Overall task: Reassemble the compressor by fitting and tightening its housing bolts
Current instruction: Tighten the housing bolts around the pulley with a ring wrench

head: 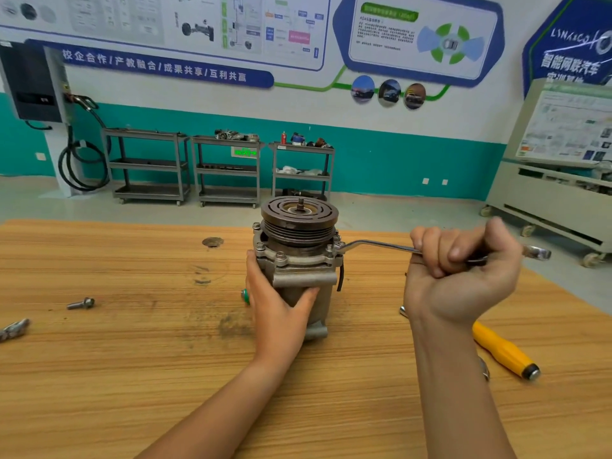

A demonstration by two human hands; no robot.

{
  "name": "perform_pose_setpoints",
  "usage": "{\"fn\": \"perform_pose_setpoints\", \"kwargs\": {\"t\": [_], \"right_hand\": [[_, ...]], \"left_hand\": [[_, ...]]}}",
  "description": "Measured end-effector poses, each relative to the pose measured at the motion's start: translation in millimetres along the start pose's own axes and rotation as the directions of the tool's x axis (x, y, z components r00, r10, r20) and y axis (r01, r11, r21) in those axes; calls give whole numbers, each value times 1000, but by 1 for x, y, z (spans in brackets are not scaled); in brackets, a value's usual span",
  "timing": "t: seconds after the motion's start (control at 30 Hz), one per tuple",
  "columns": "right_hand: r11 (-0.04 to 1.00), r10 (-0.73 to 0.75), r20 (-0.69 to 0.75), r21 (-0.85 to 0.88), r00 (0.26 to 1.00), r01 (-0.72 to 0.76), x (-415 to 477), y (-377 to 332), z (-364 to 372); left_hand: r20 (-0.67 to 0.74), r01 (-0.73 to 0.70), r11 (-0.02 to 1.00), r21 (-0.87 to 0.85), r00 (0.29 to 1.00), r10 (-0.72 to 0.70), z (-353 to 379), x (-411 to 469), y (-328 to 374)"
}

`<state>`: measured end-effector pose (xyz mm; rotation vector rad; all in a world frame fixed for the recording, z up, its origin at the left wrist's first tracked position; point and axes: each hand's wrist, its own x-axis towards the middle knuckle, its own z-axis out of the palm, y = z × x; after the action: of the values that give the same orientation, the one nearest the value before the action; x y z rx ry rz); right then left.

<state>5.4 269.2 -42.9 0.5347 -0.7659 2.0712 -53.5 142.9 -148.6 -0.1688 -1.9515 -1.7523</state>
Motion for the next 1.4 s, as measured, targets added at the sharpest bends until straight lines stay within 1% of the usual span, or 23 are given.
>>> {"fn": "perform_pose_setpoints", "kwargs": {"t": [0.13,0.33,0.4,0.47,0.53,0.6,0.73,0.83,0.97,1.1,1.2,1.23,1.33,1.4], "right_hand": [[1000,26,65,0,998,-26,-3,3,0],[1000,24,93,-2,995,-23,1,7,1],[1000,10,145,-24,989,-7,4,6,2],[999,9,238,-54,971,4,6,7,4],[998,66,279,-37,958,-58,7,8,5],[995,101,283,-30,954,-97,3,10,4],[994,98,240,-67,966,-85,-6,13,1],[997,67,212,-47,975,-58,-5,9,2],[1000,-3,236,-11,972,5,3,-3,2],[999,26,224,-35,974,-18,4,-1,1],[995,89,204,-57,975,-79,1,7,-3],[994,101,220,-70,970,-87,0,8,-6],[991,103,347,-112,932,-68,-2,6,-10],[987,126,377,-137,918,-79,-1,3,-14]], "left_hand": [[13,-13,1000,-1,1000,13,-3,-1,1],[90,-19,1000,-12,996,20,-16,-5,-4],[97,-49,999,-2,994,49,-18,-7,-4],[96,-99,994,42,991,94,-19,-9,-2],[99,-136,987,85,987,128,-19,-9,-2],[103,-151,983,108,985,140,-20,-10,-3],[102,-165,979,116,983,154,-20,-9,-3],[106,-164,980,108,983,153,-20,-8,-3],[108,-160,982,102,983,149,-21,-8,-4],[100,-161,980,114,984,150,-21,-7,-6],[107,-154,981,120,984,142,-20,-7,-7],[107,-153,981,122,984,140,-20,-7,-7],[107,-141,982,126,986,128,-21,-7,-8],[105,-129,983,128,988,116,-20,-7,-9]]}}
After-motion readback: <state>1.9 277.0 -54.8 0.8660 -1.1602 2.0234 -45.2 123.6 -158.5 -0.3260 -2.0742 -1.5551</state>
